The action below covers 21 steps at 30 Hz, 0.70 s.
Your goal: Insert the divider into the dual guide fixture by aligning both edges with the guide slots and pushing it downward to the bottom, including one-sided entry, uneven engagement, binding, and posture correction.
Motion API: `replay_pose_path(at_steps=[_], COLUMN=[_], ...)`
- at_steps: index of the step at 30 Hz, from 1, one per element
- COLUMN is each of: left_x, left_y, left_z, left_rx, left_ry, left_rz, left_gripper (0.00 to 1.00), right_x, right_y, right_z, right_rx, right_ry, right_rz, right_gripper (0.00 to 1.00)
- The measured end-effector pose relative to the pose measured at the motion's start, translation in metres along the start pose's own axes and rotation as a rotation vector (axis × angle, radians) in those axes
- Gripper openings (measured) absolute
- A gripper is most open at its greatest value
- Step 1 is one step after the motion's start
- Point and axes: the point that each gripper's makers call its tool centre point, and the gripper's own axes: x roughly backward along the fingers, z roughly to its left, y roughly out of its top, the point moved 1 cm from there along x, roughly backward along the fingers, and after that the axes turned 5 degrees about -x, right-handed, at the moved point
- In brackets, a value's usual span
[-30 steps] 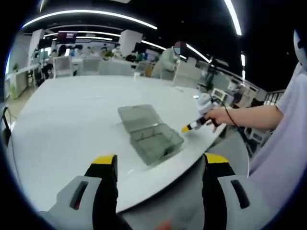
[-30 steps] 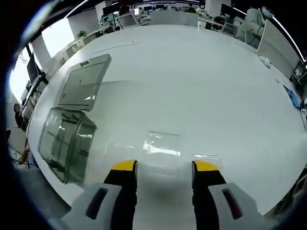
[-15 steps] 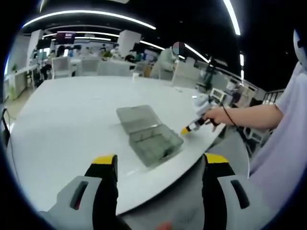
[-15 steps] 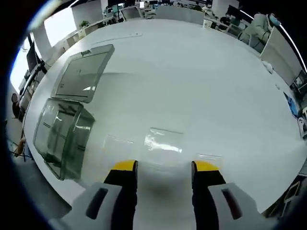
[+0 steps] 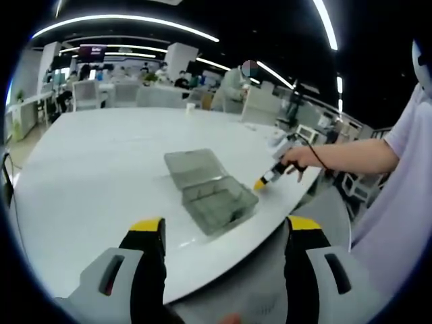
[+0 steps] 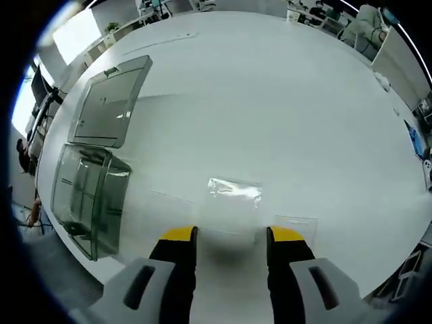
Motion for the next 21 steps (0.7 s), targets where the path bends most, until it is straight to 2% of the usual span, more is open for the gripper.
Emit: replay_pose_path(at_steps=[7, 13, 21], left_x=[0.0007, 0.0015, 0.0026], left_y=[-0.0015, -0.0018, -0.002], left_z=[0.0014, 0.0025, 0.0027], left_rx=[0.008, 0.012, 0.014], left_ry=[0.006, 0.01, 0.012], left_rz=[-0.003, -0.007, -0.01], left_gripper=[0.7, 0.7, 0.69], right_x=[0.0005, 0.0002, 0.0004], right_y=[-0.0003, 0.0006, 0.0], right_z=[0.0011, 0.0059, 0.0047], right_rx=[-0.01, -0.001, -0.023], right_ry=[-0.006, -0.008, -0.01], right_rz=[0.015, 0.028, 0.024], right_gripper=[0.36, 0.3, 0.3])
